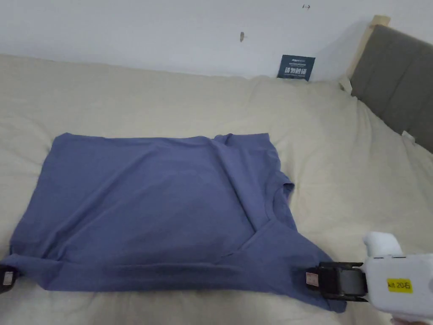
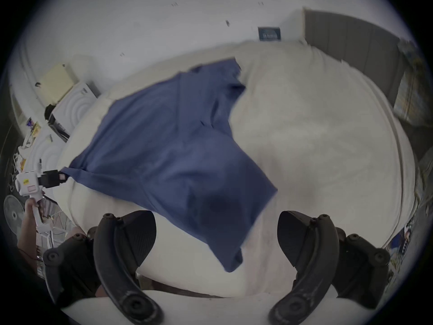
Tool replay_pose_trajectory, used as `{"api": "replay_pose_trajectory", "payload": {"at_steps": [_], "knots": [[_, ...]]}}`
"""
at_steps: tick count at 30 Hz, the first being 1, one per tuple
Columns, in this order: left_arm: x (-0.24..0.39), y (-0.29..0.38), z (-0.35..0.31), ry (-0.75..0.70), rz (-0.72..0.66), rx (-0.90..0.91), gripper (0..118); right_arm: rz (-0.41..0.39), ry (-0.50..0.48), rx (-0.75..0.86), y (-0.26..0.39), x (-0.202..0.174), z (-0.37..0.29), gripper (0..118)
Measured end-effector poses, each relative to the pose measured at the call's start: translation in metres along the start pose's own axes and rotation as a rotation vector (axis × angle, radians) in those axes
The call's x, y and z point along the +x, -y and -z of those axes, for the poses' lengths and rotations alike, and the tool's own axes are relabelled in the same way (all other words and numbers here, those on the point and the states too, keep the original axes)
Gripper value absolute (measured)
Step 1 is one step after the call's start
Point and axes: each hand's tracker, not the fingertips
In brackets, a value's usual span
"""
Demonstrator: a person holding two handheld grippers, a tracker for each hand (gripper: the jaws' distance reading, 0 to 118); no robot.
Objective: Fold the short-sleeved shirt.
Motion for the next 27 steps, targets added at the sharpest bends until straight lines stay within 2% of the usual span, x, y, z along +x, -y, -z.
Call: {"api": "replay_pose_trajectory", "payload": {"at_steps": [3, 4, 5, 6, 7, 10, 13, 19, 27], "knots": [[0.004, 0.0, 0.002, -0.005, -0.007, -0.013, 10, -0.042, 0.007, -0.034, 0.004, -0.005, 0.018, 106], [0.006, -0.001, 0.003, -0.005, -0.009, -0.018, 10, -0.06, 0.025, -0.019, 0.004, -0.007, 0.021, 101], [0.006, -0.001, 0.003, 0.0, -0.018, -0.023, 10, -0.083, 0.04, -0.005, 0.005, -0.008, 0.023, 85], [0.007, 0.0, 0.003, 0.0, -0.025, -0.026, 10, -0.102, 0.055, 0.002, 0.005, -0.009, 0.024, 36], [0.007, 0.001, 0.003, 0.0, -0.03, -0.027, 10, -0.116, 0.078, 0.012, 0.007, -0.014, 0.025, 2], [0.007, 0.002, 0.004, 0.0, -0.037, -0.027, 10, -0.111, 0.048, 0.045, 0.013, -0.016, 0.018, 2], [0.007, 0.003, 0.001, -0.002, -0.033, -0.018, 10, -0.19, 0.064, 0.12, 0.018, -0.024, 0.004, 2], [0.001, 0.009, -0.011, -0.006, -0.053, 0.025, 10, -0.109, -0.021, 0.162, 0.019, -0.019, -0.027, 2], [-0.01, 0.011, -0.043, 0.041, -0.115, 0.103, 10, -0.133, -0.024, 0.206, 0.033, -0.027, -0.066, 2]]}}
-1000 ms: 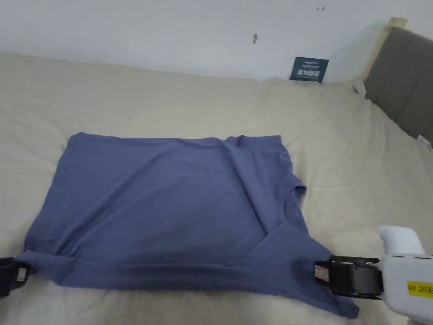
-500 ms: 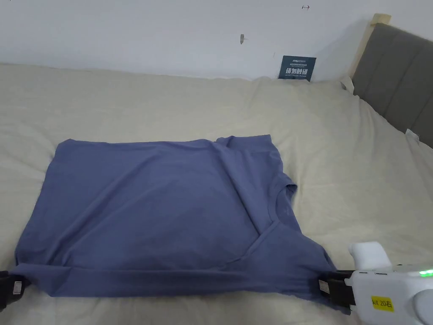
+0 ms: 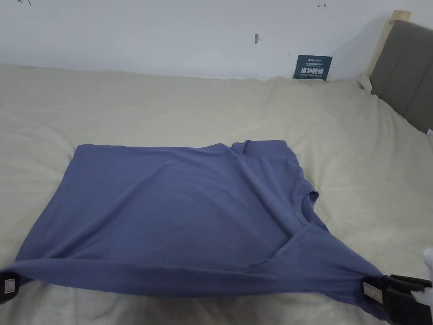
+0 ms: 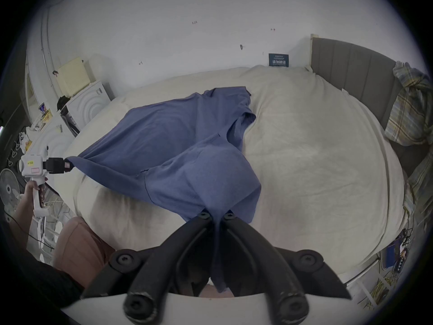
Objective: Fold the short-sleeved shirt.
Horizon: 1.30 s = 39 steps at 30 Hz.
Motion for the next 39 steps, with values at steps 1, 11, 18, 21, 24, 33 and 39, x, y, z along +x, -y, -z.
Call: {"api": "replay_pose_trajectory", "payload": {"at_steps": [1, 11, 18, 21, 24, 33, 39], "knots": [[0.001, -0.002, -0.003, 0.01, -0.008, 0.004, 10, -0.004, -0.004, 0.001, 0.0, -0.001, -0.004, 2], [-0.002, -0.046, 0.028, -0.044, -0.047, -0.14, 10, -0.051, 0.054, -0.117, -0.065, -0.011, 0.029, 2], [-0.019, -0.097, 0.093, -0.069, -0.118, -0.19, 10, 0.026, 0.076, -0.233, -0.16, 0.001, 0.123, 2], [-0.028, -0.112, 0.124, -0.09, -0.14, -0.211, 10, 0.041, 0.099, -0.281, -0.187, -0.001, 0.167, 2], [-0.033, -0.124, 0.151, -0.087, -0.133, -0.244, 10, 0.079, 0.113, -0.341, -0.196, 0.001, 0.204, 6], [-0.038, -0.127, 0.139, -0.122, -0.055, -0.127, 118, 0.243, 0.169, -0.036, -0.185, 0.016, 0.181, 103], [-0.015, -0.096, 0.071, -0.094, -0.03, 0.043, 118, 0.267, -0.009, 0.169, -0.139, -0.001, 0.09, 101]]}}
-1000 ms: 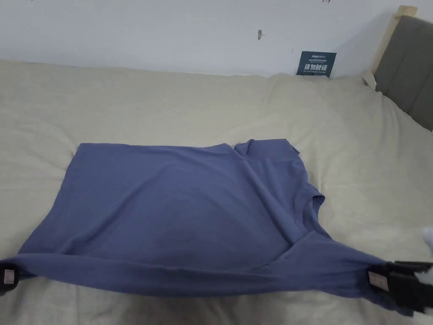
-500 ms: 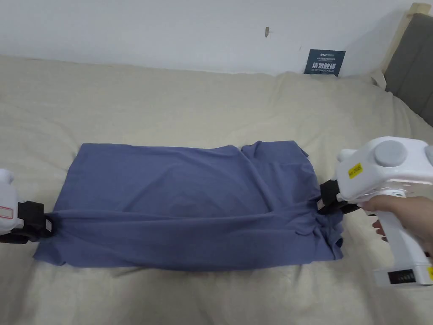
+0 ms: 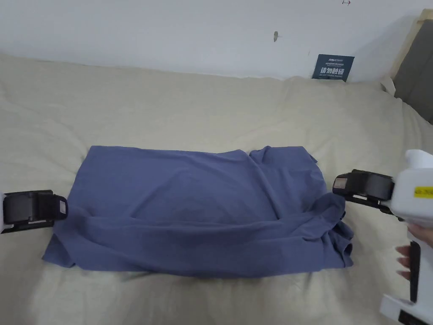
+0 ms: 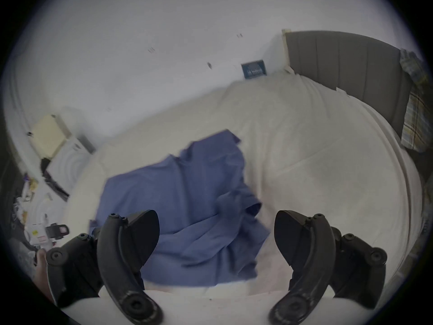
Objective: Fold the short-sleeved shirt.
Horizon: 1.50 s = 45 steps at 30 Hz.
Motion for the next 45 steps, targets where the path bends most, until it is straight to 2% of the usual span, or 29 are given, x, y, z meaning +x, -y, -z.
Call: {"api": "replay_pose_trajectory", "payload": {"at_steps": [1, 2, 3, 4, 5, 6, 7, 9, 11, 13, 15, 17, 20, 21, 22, 23, 24, 25, 26, 27, 30, 33, 38, 39, 40, 42, 43, 44, 45], "knots": [[0.003, 0.009, -0.011, 0.017, 0.004, 0.02, 116, -0.012, -0.036, 0.017, 0.01, -0.002, -0.013, 96], [0.009, 0.021, -0.025, 0.051, 0.013, 0.043, 109, -0.035, -0.063, 0.036, 0.025, -0.006, -0.027, 80], [0.013, 0.035, -0.037, 0.086, 0.021, 0.071, 80, -0.056, -0.069, 0.074, 0.039, -0.011, -0.04, 27], [0.017, 0.045, -0.046, 0.111, 0.028, 0.098, 46, -0.085, -0.072, 0.088, 0.049, -0.014, -0.048, 0], [0.023, 0.056, -0.054, 0.113, 0.073, 0.094, 8, -0.109, -0.048, 0.08, 0.062, -0.02, -0.052, 0], [0.031, 0.068, -0.059, 0.094, 0.094, 0.094, 0, -0.141, 0.003, 0.073, 0.07, -0.023, -0.06, 0], [0.035, 0.078, -0.064, 0.057, 0.115, 0.08, 0, -0.111, -0.018, 0.083, 0.075, -0.025, -0.066, 0], [0.038, 0.087, -0.074, 0.127, 0.102, 0.092, 0, -0.036, -0.112, 0.087, 0.081, -0.023, -0.073, 0], [0.045, 0.083, -0.08, 0.125, 0.113, 0.086, 0, 0.002, -0.119, 0.088, 0.079, -0.025, -0.081, 0], [0.046, 0.065, -0.08, 0.042, 0.148, 0.075, 0, -0.019, -0.097, 0.091, 0.081, -0.031, -0.083, 0], [0.038, 0.03, -0.06, -0.036, 0.106, -0.009, 0, -0.062, -0.114, 0.087, 0.074, -0.037, -0.086, 0], [0.025, 0.007, -0.029, -0.046, 0.045, -0.201, 0, -0.11, -0.129, 0.082, 0.075, -0.045, -0.087, 0], [0.008, -0.014, 0.024, -0.024, 0.041, -0.393, 0, -0.149, -0.15, 0.062, 0.073, -0.056, -0.085, 0], [0.003, -0.016, 0.036, -0.031, 0.017, -0.403, 0, -0.153, -0.16, 0.052, 0.08, -0.054, -0.084, 0], [0.0, -0.017, 0.045, -0.024, 0.001, -0.413, 5, -0.155, -0.164, 0.047, 0.081, -0.056, -0.082, 0], [-0.001, -0.019, 0.054, -0.019, -0.003, -0.401, 24, -0.159, -0.168, 0.038, 0.083, -0.058, -0.079, 0], [-0.004, -0.019, 0.064, -0.015, -0.009, -0.402, 70, -0.163, -0.171, 0.026, 0.085, -0.061, -0.075, 0], [-0.004, -0.018, 0.074, -0.022, -0.007, -0.418, 108, -0.167, -0.174, 0.013, 0.091, -0.06, -0.073, 0], [-0.005, -0.013, 0.077, -0.057, -0.011, -0.439, 118, -0.171, -0.175, -0.002, 0.093, -0.062, -0.069, 0], [-0.005, -0.015, 0.079, -0.055, 0.002, -0.401, 113, -0.179, -0.174, -0.016, 0.095, -0.064, -0.065, 0], [-0.002, -0.008, 0.091, -0.152, 0.058, -0.451, 113, -0.192, -0.175, -0.051, 0.101, -0.06, -0.053, 0], [0.011, 0.003, 0.098, -0.182, 0.149, -0.52, 113, -0.196, -0.175, -0.075, 0.105, -0.058, -0.045, 0], [0.032, 0.002, 0.108, -0.234, 0.231, -0.495, 113, -0.192, -0.177, -0.089, 0.107, -0.055, -0.036, 0], [0.034, 0.003, 0.109, -0.231, 0.225, -0.499, 106, -0.188, -0.175, -0.087, 0.106, -0.055, -0.035, 0], [0.036, 0.002, 0.106, -0.221, 0.214, -0.507, 95, -0.182, -0.172, -0.081, 0.105, -0.053, -0.036, 0], [0.041, -0.003, 0.101, -0.175, 0.216, -0.492, 91, -0.166, -0.166, -0.069, 0.103, -0.048, -0.038, 0], [0.048, -0.004, 0.096, -0.145, 0.263, -0.478, 81, -0.157, -0.165, -0.065, 0.101, -0.046, -0.038, 0], [0.054, -0.004, 0.092, -0.096, 0.319, -0.479, 62, -0.15, -0.164, -0.062, 0.1, -0.043, -0.039, 0], [0.058, -0.003, 0.091, -0.076, 0.347, -0.48, 29, -0.146, -0.161, -0.059, 0.099, -0.038, -0.04, 0]]}}
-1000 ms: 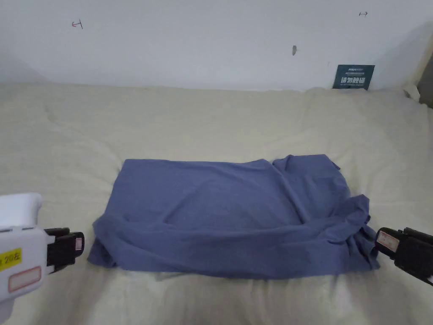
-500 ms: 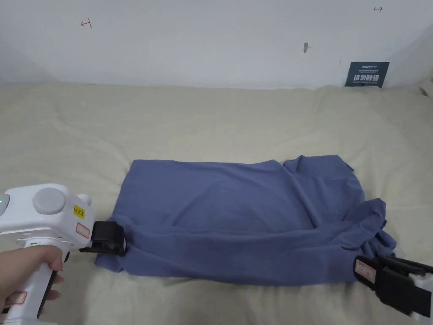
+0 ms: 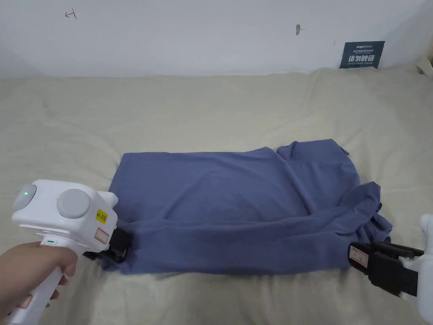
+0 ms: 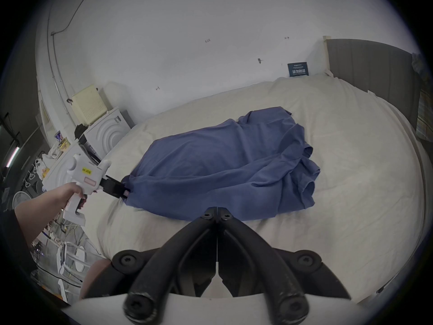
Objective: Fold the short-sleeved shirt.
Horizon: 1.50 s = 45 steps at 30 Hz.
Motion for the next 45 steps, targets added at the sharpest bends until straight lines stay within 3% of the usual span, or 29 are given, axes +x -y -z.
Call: {"api": "replay_pose_trajectory", "payload": {"at_steps": [1, 2, 4, 6, 11, 12, 14, 15, 19, 23, 24, 25, 26, 27, 28, 29, 32, 35, 45], "knots": [[0.011, 0.002, -0.001, 0.011, 0.012, -0.008, 8, 0.001, 0.007, 0.002, -0.001, 0.003, 0.0, 0], [0.009, 0.002, 0.0, -0.029, 0.002, -0.011, 8, 0.0, 0.016, 0.006, -0.001, 0.006, -0.001, 0], [-0.004, 0.0, 0.002, 0.023, -0.073, -0.017, 8, 0.02, 0.061, 0.11, -0.002, 0.011, -0.01, 0], [-0.013, 0.0, 0.0, 0.049, -0.121, -0.004, 8, 0.063, 0.041, 0.132, -0.012, 0.024, -0.012, 0], [-0.022, 0.007, -0.01, 0.07, -0.146, 0.05, 8, 0.209, 0.112, -0.085, -0.063, 0.076, 0.019, 2], [-0.025, 0.008, -0.01, 0.082, -0.163, 0.057, 8, 0.224, 0.086, -0.17, -0.074, 0.092, 0.033, 29], [-0.024, 0.011, -0.012, 0.094, -0.178, 0.061, 8, 0.267, 0.144, -0.321, -0.085, 0.11, 0.056, 102], [-0.025, 0.012, -0.012, 0.099, -0.185, 0.062, 8, 0.294, 0.177, -0.388, -0.086, 0.118, 0.069, 112], [-0.025, 0.013, -0.008, 0.105, -0.208, 0.065, 8, 0.303, 0.254, -0.468, -0.086, 0.13, 0.092, 112], [-0.025, 0.013, -0.001, 0.094, -0.202, 0.049, 8, 0.232, 0.248, -0.48, -0.081, 0.115, 0.108, 111], [-0.026, 0.013, -0.001, 0.096, -0.204, 0.048, 8, 0.211, 0.252, -0.471, -0.079, 0.109, 0.109, 105], [-0.027, 0.013, 0.0, 0.099, -0.209, 0.046, 8, 0.185, 0.26, -0.466, -0.077, 0.104, 0.112, 81], [-0.028, 0.013, 0.001, 0.105, -0.215, 0.041, 8, 0.15, 0.262, -0.439, -0.076, 0.101, 0.113, 81], [-0.028, 0.013, 0.001, 0.107, -0.218, 0.041, 8, 0.123, 0.265, -0.409, -0.075, 0.096, 0.114, 66], [-0.029, 0.014, 0.001, 0.109, -0.222, 0.044, 8, 0.122, 0.274, -0.408, -0.074, 0.101, 0.119, 20], [-0.03, 0.015, 0.001, 0.109, -0.229, 0.055, 8, 0.137, 0.285, -0.412, -0.065, 0.104, 0.12, 2], [-0.033, 0.018, 0.003, 0.12, -0.25, 0.066, 8, 0.14, 0.258, -0.443, -0.066, 0.109, 0.127, 2], [-0.034, 0.02, 0.001, 0.125, -0.266, 0.072, 8, 0.094, 0.257, -0.424, -0.072, 0.113, 0.12, 2], [-0.036, 0.022, -0.048, 0.153, -0.234, 0.094, 8, 0.091, 0.187, -0.349, -0.09, 0.093, 0.04, 2]]}}
